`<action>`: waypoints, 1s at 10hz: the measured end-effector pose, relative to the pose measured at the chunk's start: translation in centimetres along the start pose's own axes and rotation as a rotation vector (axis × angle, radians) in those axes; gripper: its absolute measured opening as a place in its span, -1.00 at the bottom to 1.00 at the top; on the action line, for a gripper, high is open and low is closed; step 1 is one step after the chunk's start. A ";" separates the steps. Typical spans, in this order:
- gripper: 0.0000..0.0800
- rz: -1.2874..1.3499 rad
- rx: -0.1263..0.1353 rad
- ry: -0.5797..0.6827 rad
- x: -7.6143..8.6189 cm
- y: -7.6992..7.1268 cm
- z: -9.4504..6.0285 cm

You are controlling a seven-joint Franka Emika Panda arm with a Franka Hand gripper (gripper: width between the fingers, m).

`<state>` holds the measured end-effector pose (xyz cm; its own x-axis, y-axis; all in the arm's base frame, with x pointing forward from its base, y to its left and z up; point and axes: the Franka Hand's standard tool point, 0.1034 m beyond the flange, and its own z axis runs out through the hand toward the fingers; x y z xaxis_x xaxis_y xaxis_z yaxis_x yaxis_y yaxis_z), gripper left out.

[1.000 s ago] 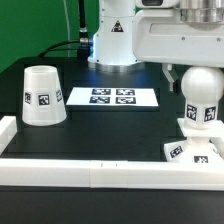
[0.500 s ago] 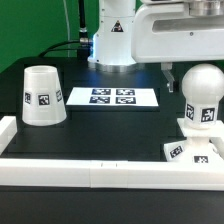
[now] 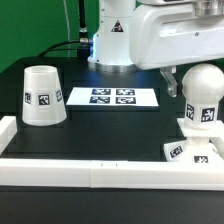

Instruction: Assemble lamp

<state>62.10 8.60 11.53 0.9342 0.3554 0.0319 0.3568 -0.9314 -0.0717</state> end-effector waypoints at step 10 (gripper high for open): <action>0.75 -0.921 -0.084 -0.047 0.4 -0.6 0.2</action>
Offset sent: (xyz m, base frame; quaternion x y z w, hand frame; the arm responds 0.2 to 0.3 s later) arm 0.0004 0.0116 0.0031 -0.0485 -0.0021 -0.2535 0.9661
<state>62.26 9.35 11.40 0.2823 0.9593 -0.0004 0.9588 -0.2821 0.0343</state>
